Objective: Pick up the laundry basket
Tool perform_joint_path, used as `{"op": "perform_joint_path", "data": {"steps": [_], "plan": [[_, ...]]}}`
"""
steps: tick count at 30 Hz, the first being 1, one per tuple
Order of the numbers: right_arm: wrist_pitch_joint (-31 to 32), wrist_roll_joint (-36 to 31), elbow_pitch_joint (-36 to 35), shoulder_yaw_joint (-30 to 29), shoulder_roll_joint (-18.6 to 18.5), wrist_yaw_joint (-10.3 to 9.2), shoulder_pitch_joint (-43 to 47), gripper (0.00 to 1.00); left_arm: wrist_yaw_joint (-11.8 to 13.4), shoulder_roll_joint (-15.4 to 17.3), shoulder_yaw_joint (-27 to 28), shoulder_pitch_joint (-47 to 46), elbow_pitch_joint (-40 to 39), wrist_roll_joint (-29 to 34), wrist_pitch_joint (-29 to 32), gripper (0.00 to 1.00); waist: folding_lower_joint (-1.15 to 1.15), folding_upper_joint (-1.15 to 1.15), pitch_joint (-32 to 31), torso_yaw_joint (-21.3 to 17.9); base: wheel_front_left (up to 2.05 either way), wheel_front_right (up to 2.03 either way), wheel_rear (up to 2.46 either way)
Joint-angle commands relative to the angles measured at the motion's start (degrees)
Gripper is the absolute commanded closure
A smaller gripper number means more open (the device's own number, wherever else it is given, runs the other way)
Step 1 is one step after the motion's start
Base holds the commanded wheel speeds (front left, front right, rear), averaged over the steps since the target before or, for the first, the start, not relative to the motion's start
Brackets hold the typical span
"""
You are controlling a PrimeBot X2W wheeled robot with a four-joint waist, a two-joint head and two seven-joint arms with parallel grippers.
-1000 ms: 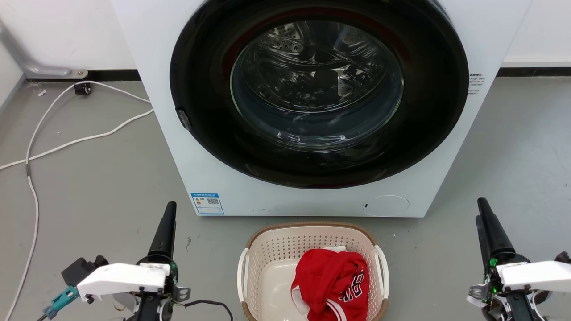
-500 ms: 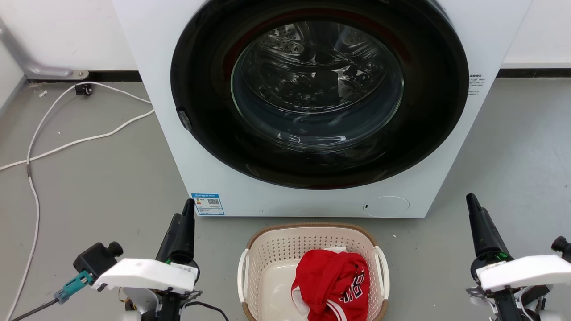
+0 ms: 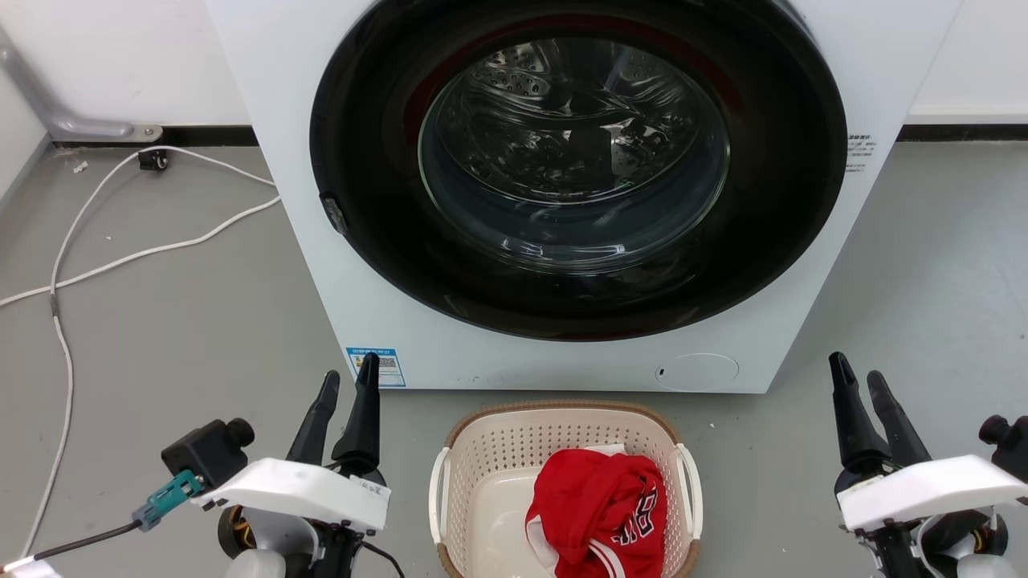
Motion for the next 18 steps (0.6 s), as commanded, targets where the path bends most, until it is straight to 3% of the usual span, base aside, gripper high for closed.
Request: {"op": "perform_joint_path", "data": {"steps": [1,18], "plan": [[-0.5,-2.6,-0.6,0.0,-0.1,0.08,-0.9,0.0,0.0,0.5,-0.5,-1.6,-0.9,2.2,-0.7,0.0,0.0,0.0,0.0,0.0,0.0,0.0,0.0],[-3.0,-15.4,0.9,0.6,-0.1,0.1,-1.4,0.0,1.3,1.1,-2.8,-1.5,-0.5,14.5,-3.5,0.0,0.0,0.0,-0.1,0.3,0.0,0.0,0.0]]}}
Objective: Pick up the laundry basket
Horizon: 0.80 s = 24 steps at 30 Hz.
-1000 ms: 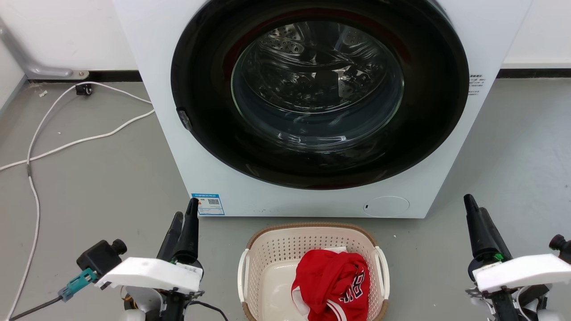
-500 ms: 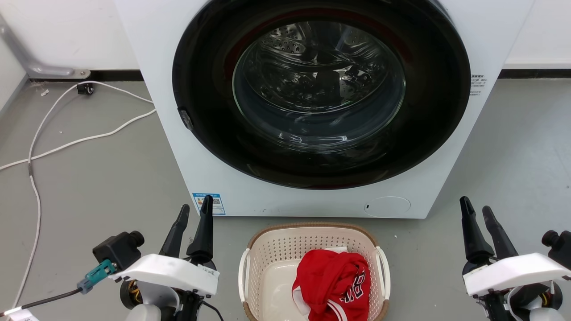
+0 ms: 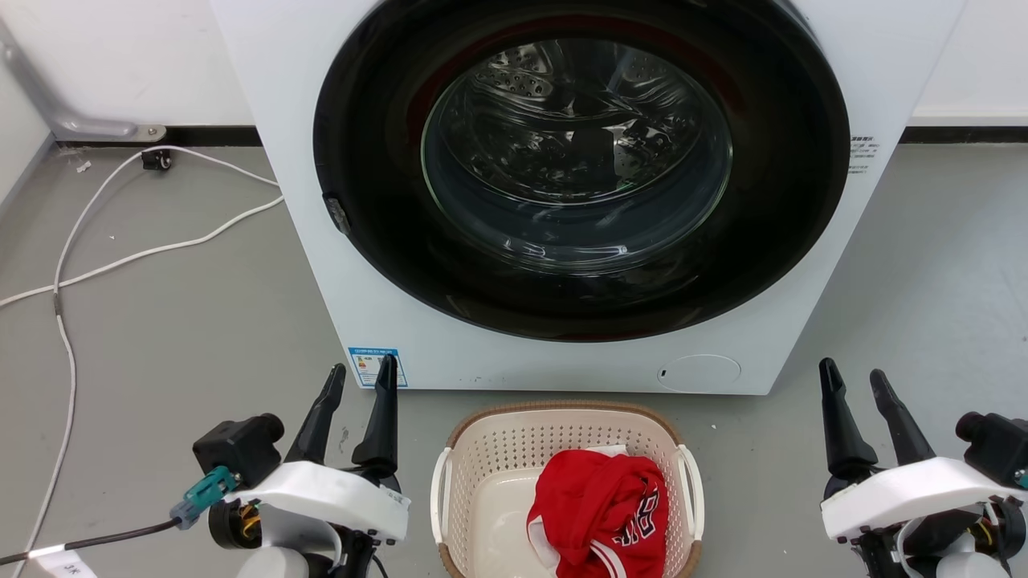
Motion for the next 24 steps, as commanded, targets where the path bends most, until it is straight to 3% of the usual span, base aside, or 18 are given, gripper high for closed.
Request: {"op": "perform_joint_path", "data": {"steps": [1,24], "plan": [[-0.5,-2.0,-0.3,0.1,-0.1,0.09,-1.2,0.0,0.3,0.4,-0.4,-1.1,-0.6,2.0,-0.7,0.0,0.0,0.0,0.0,0.0,0.0,0.0,0.0],[-2.6,-13.5,0.7,0.6,0.0,0.11,-0.1,0.0,0.8,0.8,-2.3,-1.9,0.9,13.5,-3.7,0.0,0.0,0.0,-0.2,0.3,0.0,0.0,0.0]]}}
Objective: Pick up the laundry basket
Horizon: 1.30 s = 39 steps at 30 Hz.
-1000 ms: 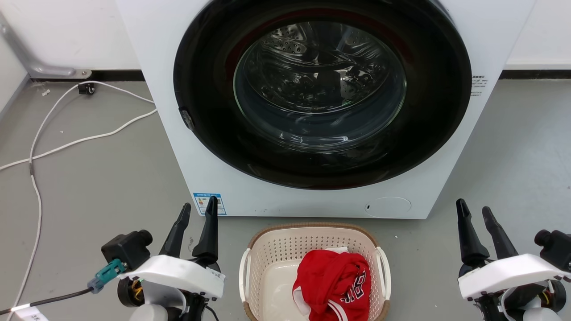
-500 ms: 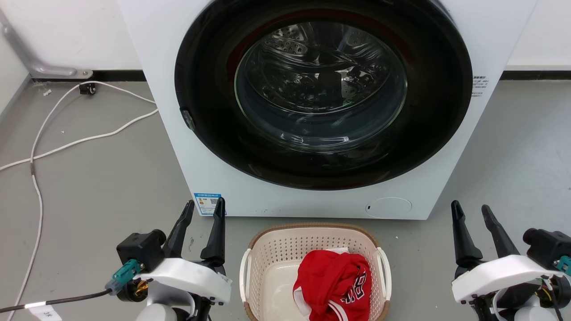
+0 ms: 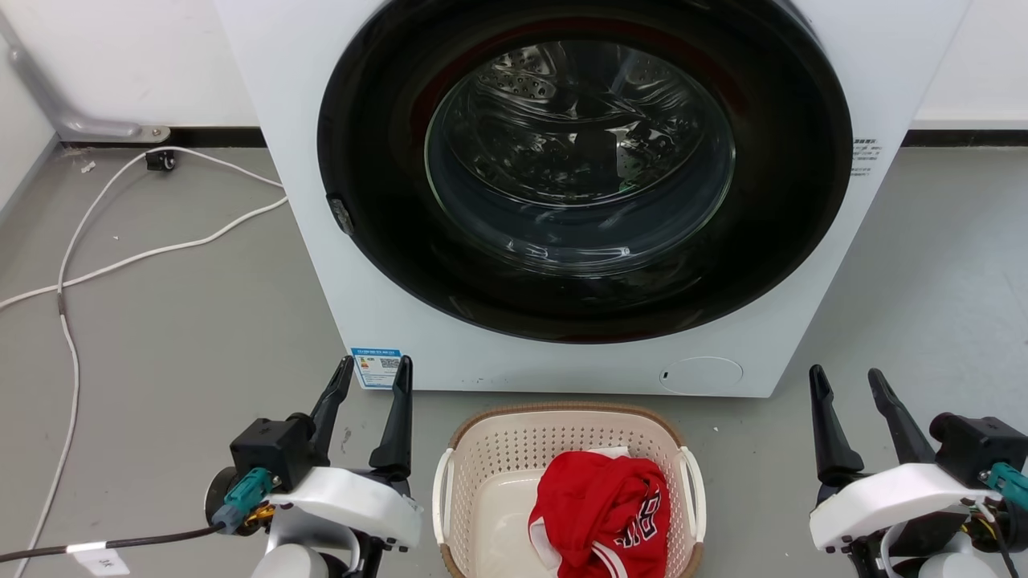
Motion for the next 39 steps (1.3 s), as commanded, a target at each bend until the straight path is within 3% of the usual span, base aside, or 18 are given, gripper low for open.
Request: {"op": "perform_joint_path", "data": {"steps": [1,32,39], "plan": [[-0.7,-1.3,-0.2,0.1,0.0,0.1,-0.1,0.0,0.1,0.1,-0.3,-1.4,0.0,1.6,-0.5,0.0,0.0,0.0,0.0,0.0,0.0,0.0,0.0],[-2.3,-12.3,-1.3,0.6,0.1,0.07,1.8,0.0,0.1,-0.3,-1.7,-2.1,3.7,12.1,-3.8,0.0,0.0,0.0,0.0,0.4,0.0,0.0,0.0],[-2.4,-12.2,-1.3,0.6,0.1,0.07,1.7,0.0,0.2,-0.5,-1.4,-2.1,4.0,12.4,-4.1,0.0,0.0,0.0,0.1,0.4,0.0,0.0,0.0]]}}
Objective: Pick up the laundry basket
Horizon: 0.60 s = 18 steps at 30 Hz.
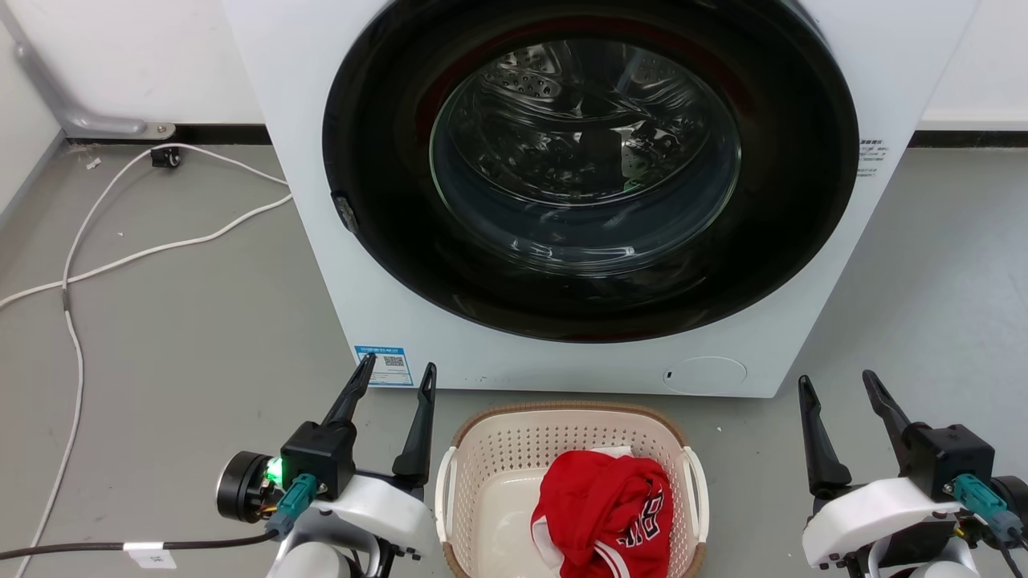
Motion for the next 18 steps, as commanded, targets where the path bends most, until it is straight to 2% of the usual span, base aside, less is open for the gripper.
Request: {"op": "perform_joint_path", "data": {"steps": [1,18], "plan": [[-0.4,0.5,-0.1,0.0,0.1,-0.01,0.4,0.0,0.2,-0.1,0.1,-0.6,0.0,-0.2,-0.3,0.0,0.0,0.0,0.0,0.0,0.0,0.0,0.0],[-0.2,1.6,0.2,-0.4,0.1,-0.01,-0.7,0.0,0.3,-0.3,0.4,-1.8,0.6,-0.3,-0.2,0.0,0.0,0.0,1.4,0.2,0.0,0.0,0.0]]}}
